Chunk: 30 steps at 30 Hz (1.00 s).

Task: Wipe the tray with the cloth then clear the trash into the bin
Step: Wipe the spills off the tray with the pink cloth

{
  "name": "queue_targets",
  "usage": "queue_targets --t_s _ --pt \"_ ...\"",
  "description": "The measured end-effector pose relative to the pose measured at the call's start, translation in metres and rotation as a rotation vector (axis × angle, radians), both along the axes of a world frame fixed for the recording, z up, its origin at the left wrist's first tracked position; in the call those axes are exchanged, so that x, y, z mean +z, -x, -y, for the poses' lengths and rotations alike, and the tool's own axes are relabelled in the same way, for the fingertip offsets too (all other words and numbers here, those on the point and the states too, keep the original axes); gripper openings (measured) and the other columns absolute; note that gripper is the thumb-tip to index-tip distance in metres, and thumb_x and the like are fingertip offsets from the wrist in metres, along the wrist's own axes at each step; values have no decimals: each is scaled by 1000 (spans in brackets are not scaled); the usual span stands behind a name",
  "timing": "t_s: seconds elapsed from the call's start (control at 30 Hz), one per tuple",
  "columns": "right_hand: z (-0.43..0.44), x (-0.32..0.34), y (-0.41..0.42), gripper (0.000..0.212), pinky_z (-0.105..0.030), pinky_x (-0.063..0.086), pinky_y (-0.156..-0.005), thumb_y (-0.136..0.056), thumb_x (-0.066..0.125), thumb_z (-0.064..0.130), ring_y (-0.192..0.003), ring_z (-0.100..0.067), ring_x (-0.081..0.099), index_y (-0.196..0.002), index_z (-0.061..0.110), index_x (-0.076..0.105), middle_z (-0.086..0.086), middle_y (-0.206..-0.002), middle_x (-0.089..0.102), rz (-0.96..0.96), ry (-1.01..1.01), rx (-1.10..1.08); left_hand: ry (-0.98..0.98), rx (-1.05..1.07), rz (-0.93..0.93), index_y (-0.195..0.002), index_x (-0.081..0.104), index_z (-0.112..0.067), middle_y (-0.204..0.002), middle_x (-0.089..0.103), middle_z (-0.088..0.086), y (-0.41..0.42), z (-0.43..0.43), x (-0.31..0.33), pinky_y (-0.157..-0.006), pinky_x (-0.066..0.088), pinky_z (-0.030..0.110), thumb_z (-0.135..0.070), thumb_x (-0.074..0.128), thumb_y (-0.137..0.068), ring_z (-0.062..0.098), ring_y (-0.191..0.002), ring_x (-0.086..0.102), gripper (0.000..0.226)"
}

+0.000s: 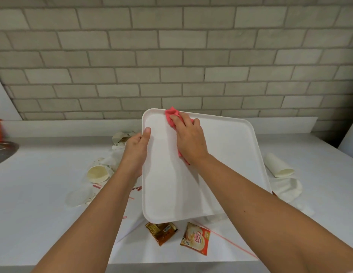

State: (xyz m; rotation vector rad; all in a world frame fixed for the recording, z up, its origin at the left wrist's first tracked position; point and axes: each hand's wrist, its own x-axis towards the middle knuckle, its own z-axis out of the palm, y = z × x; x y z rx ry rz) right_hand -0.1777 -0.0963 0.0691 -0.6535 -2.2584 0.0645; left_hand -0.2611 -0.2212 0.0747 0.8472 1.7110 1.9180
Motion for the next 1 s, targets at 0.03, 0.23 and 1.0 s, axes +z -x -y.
queue_targets --t_s 0.03,0.23,1.0 --pt "-6 -1 -6 64 -37 44 -85 -82 53 -3 -97 -28 42 -138 24 41 6 -142 41 -1 16 -29 -5 3 -8 -90 54 -9 -84 55 13 0 0 1 -62 48 29 -40 44 -96 24 -74 55 33" --pt "-44 -6 -46 55 -39 45 -78 -91 40 -1 -95 -30 42 -140 23 40 2 -143 39 -54 135 -191 -53 -33 -28 -88 64 -19 -72 71 -7 -4 1 9 -56 55 22 -38 43 -97 8 -62 68 30" --pt "-63 -25 -96 38 -31 36 -85 -97 39 24 -106 -34 44 -133 14 47 -11 -131 46 -318 273 -199 -206 63 78 -88 64 -18 -82 71 -3 -25 0 24 -66 55 29 -41 46 -95 16 -75 67 30"
